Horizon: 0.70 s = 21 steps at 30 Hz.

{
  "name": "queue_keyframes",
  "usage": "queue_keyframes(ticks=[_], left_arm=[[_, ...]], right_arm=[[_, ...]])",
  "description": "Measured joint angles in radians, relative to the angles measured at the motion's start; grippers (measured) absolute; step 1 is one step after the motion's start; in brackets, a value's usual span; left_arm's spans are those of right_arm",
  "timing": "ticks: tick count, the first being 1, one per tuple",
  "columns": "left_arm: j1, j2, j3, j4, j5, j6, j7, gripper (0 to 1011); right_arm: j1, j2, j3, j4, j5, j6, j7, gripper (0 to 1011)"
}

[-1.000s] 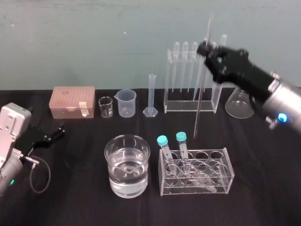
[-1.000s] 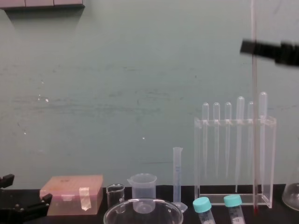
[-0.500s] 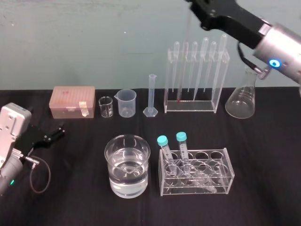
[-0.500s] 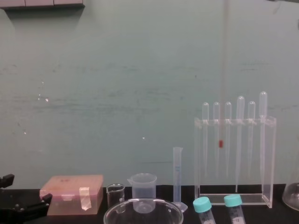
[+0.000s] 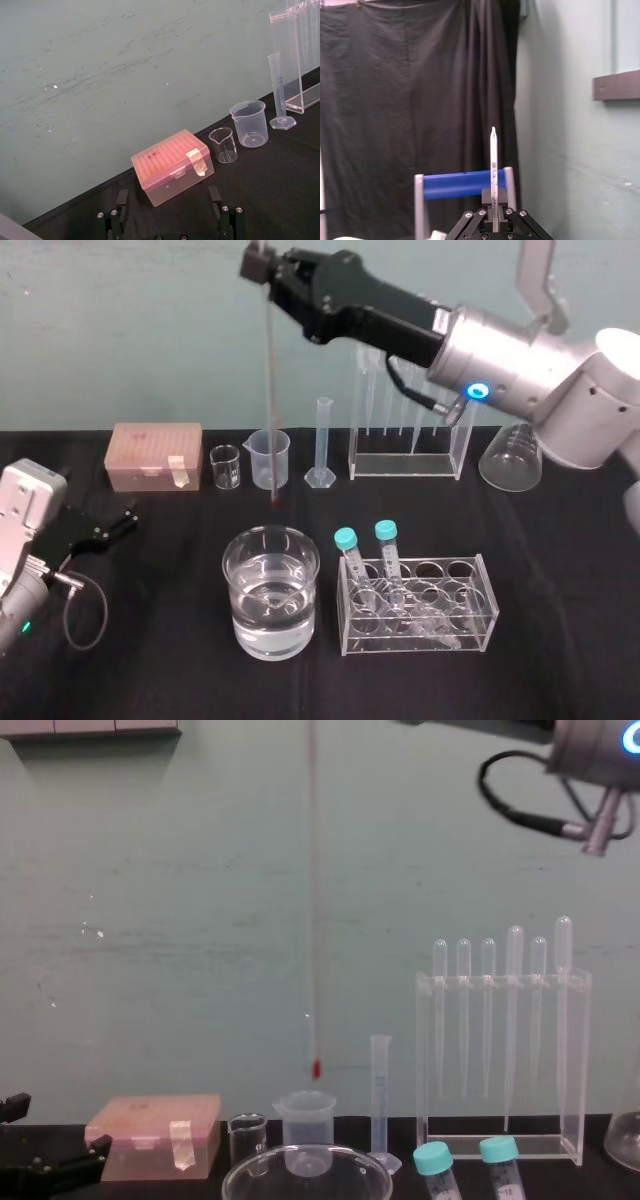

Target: Hold the thermometer with one hand and immerse one end into the beaker, then reinsert it into the test tube rack.

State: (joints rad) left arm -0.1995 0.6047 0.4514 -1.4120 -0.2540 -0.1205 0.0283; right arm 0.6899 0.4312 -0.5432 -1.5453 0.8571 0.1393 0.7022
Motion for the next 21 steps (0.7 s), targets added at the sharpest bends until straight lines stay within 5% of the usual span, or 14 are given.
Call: queue_keyframes(ticks=[9, 21], left_arm=[[0.000, 0.000, 0.000, 0.000, 0.000, 0.000, 0.000, 1008], [0.000, 0.000, 0.000, 0.000, 0.000, 0.000, 0.000, 1008]], right_arm=[[0.005, -0.018, -0.073, 0.049, 0.012, -0.006, 0.044, 57], [-0.015, -0.023, -0.137, 0.130, -0.031, -0.109, 0.098, 57]])
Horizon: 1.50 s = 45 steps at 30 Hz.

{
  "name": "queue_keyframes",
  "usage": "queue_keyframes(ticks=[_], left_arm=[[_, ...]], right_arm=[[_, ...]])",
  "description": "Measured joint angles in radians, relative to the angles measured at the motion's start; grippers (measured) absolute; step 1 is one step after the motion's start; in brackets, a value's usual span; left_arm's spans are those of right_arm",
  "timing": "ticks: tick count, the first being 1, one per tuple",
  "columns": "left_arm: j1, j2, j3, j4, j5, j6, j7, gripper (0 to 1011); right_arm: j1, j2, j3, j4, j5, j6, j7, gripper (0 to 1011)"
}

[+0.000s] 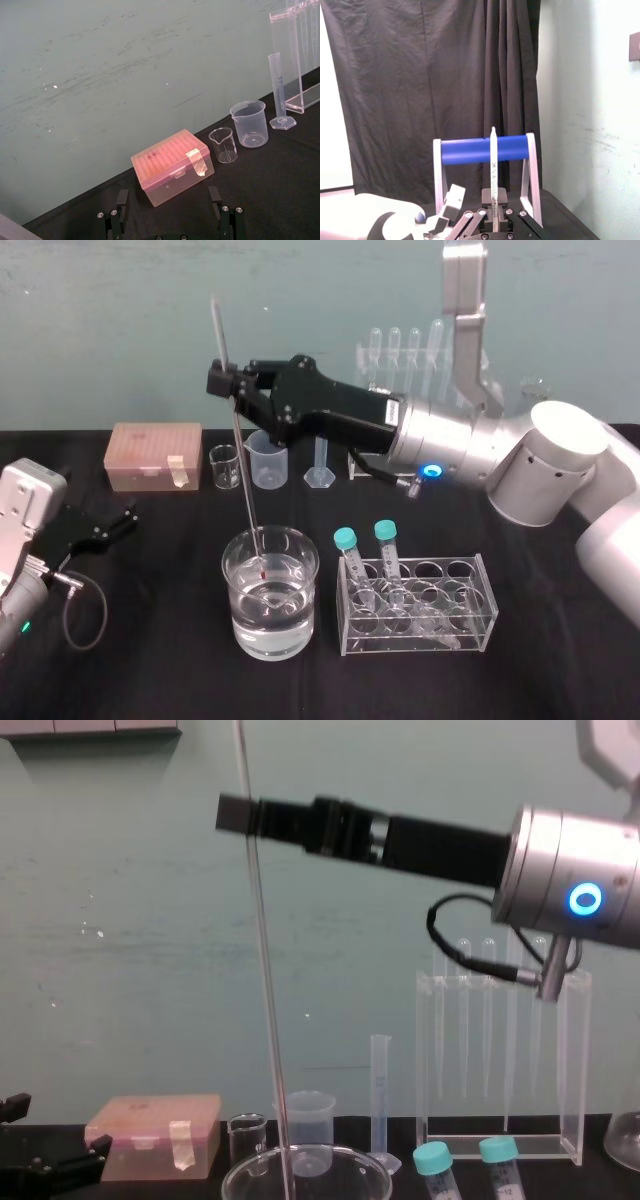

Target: Hold the thermometer with one hand and immerse one end into the beaker, then reinsert it into the test tube rack.

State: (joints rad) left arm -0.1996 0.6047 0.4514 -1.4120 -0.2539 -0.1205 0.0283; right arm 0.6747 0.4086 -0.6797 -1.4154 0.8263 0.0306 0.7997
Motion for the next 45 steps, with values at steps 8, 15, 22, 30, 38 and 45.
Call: queue_keyframes(ticks=[8, 15, 22, 30, 38, 45], left_arm=[[0.000, 0.000, 0.000, 0.000, 0.000, 0.000, 0.000, 1008], [0.000, 0.000, 0.000, 0.000, 0.000, 0.000, 0.000, 1008], [0.000, 0.000, 0.000, 0.000, 0.000, 0.000, 0.000, 1008], [0.000, 0.000, 0.000, 0.000, 0.000, 0.000, 0.000, 1008], [0.000, 0.000, 0.000, 0.000, 0.000, 0.000, 0.000, 1008], [0.000, 0.000, 0.000, 0.000, 0.000, 0.000, 0.000, 1008]], right_arm=[[-0.015, -0.011, -0.015, 0.051, -0.009, -0.016, 0.018, 57], [-0.029, -0.012, -0.015, 0.075, -0.012, -0.020, 0.028, 57], [-0.037, -0.010, -0.019, 0.087, -0.021, -0.020, 0.039, 57], [-0.039, -0.008, -0.019, 0.086, -0.026, -0.021, 0.051, 57], [-0.042, -0.003, -0.016, 0.075, -0.025, -0.021, 0.055, 57], [-0.044, 0.001, -0.014, 0.070, -0.026, -0.021, 0.053, 57]])
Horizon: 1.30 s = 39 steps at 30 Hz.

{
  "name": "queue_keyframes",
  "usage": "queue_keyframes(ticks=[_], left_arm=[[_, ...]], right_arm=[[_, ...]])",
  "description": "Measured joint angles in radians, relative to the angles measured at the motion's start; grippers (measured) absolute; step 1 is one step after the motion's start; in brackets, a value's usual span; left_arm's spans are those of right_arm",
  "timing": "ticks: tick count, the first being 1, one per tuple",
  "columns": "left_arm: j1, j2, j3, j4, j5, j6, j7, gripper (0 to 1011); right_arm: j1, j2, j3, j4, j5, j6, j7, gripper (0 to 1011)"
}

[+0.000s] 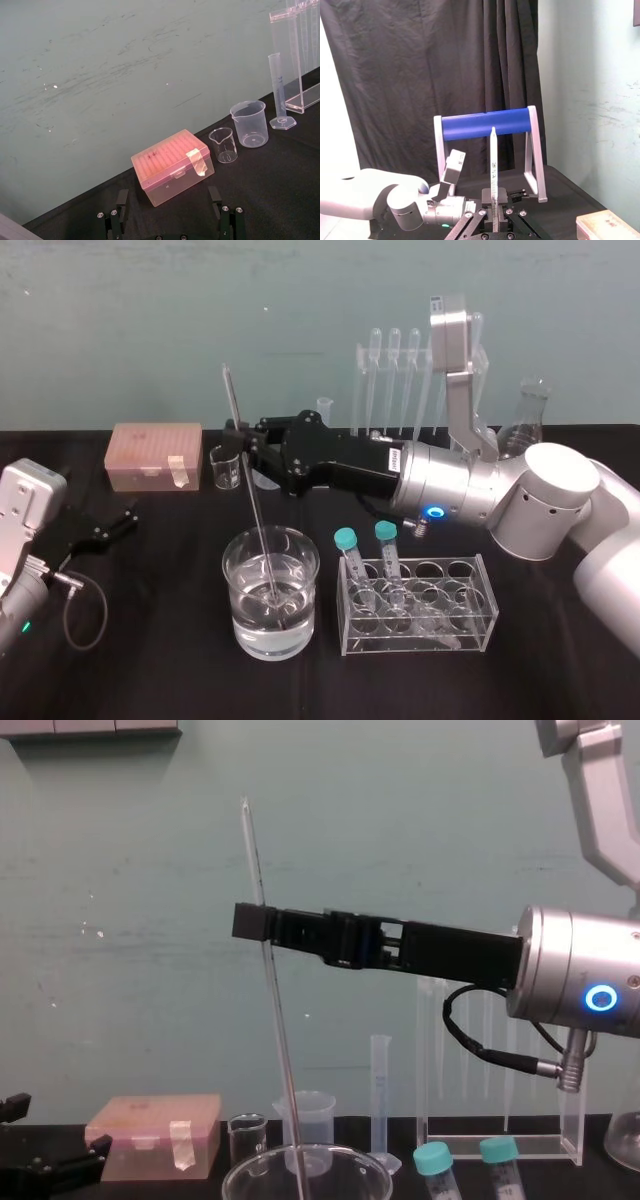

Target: Hold the thermometer with one hand and immerse one end into the beaker, then reinsert it into the test tube rack.

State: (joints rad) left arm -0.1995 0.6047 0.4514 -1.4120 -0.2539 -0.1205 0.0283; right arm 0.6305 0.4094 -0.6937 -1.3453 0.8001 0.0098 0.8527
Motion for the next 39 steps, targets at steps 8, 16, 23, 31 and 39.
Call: queue_keyframes(ticks=[8, 16, 23, 31, 39], left_arm=[[0.000, 0.000, 0.000, 0.000, 0.000, 0.000, 0.000, 1008], [0.000, 0.000, 0.000, 0.000, 0.000, 0.000, 0.000, 1008], [0.000, 0.000, 0.000, 0.000, 0.000, 0.000, 0.000, 1008], [0.000, 0.000, 0.000, 0.000, 0.000, 0.000, 0.000, 1008], [0.000, 0.000, 0.000, 0.000, 0.000, 0.000, 0.000, 1008]], right_arm=[[0.001, 0.002, 0.000, -0.002, -0.004, 0.000, -0.001, 57], [0.003, 0.003, -0.001, -0.002, -0.005, 0.002, 0.001, 57], [0.003, 0.005, -0.002, -0.003, -0.005, 0.004, 0.003, 57], [0.002, 0.007, -0.003, -0.008, -0.004, 0.006, 0.003, 57], [0.001, 0.010, -0.004, -0.012, -0.004, 0.008, 0.003, 57]])
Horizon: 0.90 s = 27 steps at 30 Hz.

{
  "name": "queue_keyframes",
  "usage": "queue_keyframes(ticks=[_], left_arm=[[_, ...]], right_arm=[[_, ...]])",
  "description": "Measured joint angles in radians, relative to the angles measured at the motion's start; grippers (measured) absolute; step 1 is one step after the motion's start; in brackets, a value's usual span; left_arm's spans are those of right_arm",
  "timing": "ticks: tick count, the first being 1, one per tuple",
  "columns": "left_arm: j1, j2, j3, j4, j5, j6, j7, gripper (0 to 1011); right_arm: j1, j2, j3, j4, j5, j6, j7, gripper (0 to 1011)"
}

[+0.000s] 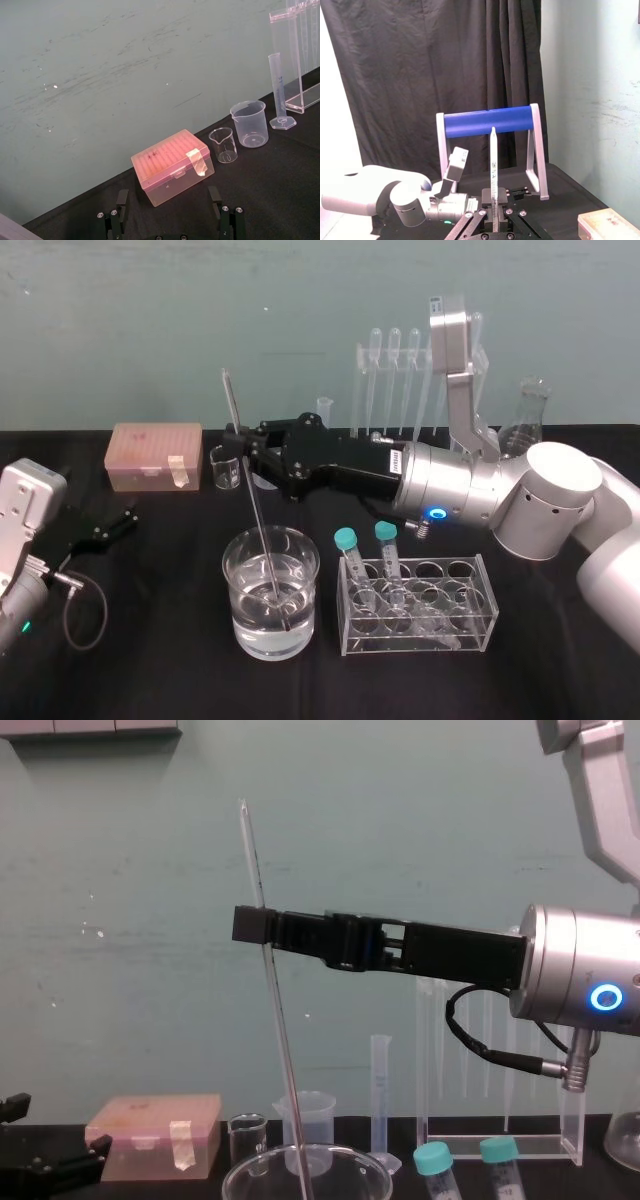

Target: Hold the thermometer with one hand and immerse one end into the beaker, then reinsert it into the test tube rack.

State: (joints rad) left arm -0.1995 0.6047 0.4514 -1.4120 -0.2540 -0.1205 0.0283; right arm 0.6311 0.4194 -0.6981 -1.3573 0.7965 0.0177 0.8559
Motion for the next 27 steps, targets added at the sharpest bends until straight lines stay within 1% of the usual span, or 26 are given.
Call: queue_keyframes(ticks=[27], left_arm=[[0.000, 0.000, 0.000, 0.000, 0.000, 0.000, 0.000, 1008]], right_arm=[[-0.006, 0.003, -0.004, -0.004, 0.002, 0.001, -0.001, 57]])
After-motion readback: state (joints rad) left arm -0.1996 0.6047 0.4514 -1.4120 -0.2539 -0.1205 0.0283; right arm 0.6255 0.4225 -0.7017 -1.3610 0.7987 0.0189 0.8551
